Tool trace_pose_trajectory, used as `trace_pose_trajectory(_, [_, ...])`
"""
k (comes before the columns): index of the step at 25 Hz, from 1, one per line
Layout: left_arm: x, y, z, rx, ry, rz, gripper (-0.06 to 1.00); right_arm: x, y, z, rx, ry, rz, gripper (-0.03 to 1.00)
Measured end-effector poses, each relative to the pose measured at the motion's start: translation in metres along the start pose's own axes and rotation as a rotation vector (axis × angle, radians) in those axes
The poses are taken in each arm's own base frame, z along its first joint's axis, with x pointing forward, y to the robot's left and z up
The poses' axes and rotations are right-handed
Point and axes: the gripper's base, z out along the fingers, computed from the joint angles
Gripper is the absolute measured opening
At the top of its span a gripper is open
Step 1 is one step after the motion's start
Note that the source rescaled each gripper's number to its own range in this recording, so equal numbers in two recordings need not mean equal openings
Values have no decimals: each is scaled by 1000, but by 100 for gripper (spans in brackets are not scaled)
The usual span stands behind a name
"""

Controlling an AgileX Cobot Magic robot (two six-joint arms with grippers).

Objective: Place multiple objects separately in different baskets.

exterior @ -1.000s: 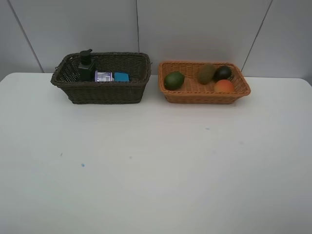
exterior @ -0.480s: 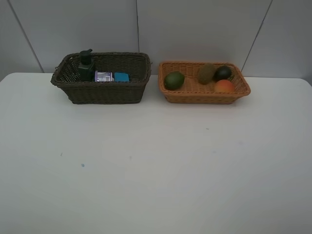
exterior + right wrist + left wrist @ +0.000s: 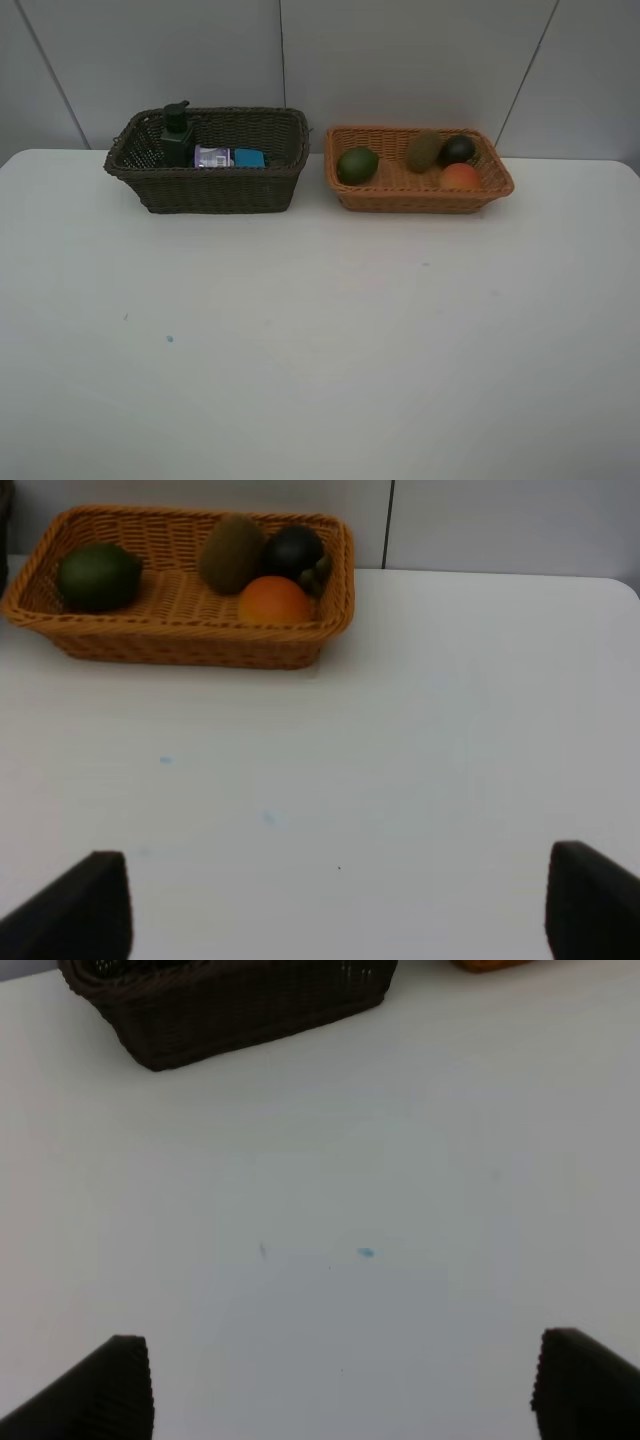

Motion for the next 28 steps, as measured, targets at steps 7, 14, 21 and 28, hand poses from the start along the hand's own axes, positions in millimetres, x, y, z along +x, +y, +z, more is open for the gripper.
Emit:
trace_pose_trajectory(7, [1,0,6,-1,-13,-2,100,0,0,0,0,0,0,100])
trace_pose_trajectory(14, [1,1,6,-79,-12,-59,100,0,0,0,0,0,0,100])
trace_pose_trajectory(21, [2,-1,6,-271,-9,-152,100,0,0,0,0,0,0,100])
trace_pose_trajectory(28, [1,-2,6,-390,-5,-203,100,0,0,0,0,0,0,100])
